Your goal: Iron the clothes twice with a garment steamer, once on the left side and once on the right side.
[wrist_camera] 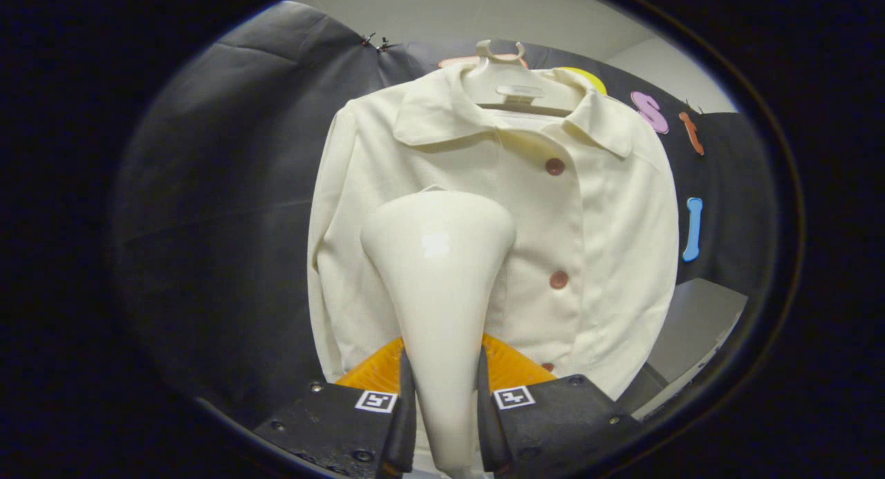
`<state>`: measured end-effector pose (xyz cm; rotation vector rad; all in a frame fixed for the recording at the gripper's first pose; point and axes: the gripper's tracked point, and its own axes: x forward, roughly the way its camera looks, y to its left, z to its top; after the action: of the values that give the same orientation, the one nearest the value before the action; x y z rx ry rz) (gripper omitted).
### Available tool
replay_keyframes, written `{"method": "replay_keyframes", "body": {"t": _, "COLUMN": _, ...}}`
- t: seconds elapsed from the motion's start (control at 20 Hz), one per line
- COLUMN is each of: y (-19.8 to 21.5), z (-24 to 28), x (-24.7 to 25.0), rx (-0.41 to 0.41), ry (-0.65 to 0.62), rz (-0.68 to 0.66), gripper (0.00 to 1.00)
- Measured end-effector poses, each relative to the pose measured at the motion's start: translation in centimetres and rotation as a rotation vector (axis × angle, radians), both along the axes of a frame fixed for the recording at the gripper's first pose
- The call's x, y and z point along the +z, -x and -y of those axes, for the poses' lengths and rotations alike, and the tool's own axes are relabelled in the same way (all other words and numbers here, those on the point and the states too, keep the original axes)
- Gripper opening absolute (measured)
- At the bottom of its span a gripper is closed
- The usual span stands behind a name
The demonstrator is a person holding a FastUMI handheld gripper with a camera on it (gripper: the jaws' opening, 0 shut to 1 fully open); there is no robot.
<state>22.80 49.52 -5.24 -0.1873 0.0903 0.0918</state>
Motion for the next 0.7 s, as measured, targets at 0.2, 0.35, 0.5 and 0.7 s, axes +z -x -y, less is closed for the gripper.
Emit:
{"method": "replay_keyframes", "body": {"t": 0.2, "y": 0.1, "z": 0.5, "x": -4.2, "rx": -0.003, "ry": 0.033, "rz": -0.071, "gripper": 0.37}}
{"method": "replay_keyframes", "body": {"t": 0.35, "y": -0.2, "z": 1.3, "x": -7.5, "rx": -0.01, "ry": 0.055, "rz": -0.118, "gripper": 0.37}}
{"method": "replay_keyframes", "body": {"t": 0.5, "y": -0.2, "z": 2.1, "x": -10.6, "rx": -0.021, "ry": 0.08, "rz": -0.169, "gripper": 0.37}}
{"method": "replay_keyframes", "body": {"t": 0.7, "y": -0.5, "z": 3.2, "x": -15.4, "rx": -0.036, "ry": 0.115, "rz": -0.263, "gripper": 0.37}}
